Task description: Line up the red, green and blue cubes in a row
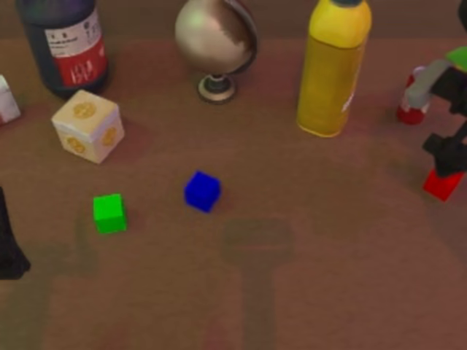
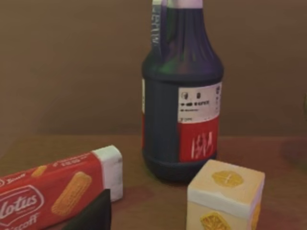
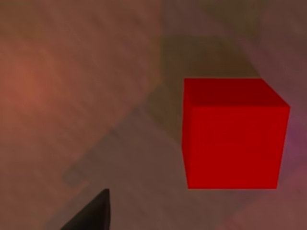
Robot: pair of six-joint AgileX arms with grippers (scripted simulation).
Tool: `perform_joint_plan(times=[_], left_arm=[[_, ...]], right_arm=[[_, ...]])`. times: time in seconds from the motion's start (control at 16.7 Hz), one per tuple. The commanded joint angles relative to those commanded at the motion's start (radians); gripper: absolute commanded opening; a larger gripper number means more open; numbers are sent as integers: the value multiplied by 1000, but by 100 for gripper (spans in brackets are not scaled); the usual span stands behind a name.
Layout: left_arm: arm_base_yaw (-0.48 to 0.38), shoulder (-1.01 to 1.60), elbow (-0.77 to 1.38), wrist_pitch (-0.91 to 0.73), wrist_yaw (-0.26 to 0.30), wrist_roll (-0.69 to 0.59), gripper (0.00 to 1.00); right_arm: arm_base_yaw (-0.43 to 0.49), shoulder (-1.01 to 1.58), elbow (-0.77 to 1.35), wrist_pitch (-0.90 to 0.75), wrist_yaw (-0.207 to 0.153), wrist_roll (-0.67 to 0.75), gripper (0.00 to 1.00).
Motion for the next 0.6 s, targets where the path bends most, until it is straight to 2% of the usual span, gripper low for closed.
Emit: perform_joint_plan(times=[0.42, 0.6], left_arm=[[0, 0, 0, 0, 0, 0, 100], [0, 0, 0, 0, 0, 0, 100]], right_arm=[[6, 105, -129, 243, 1, 2, 100], [6, 131, -155, 285, 1, 2, 100]])
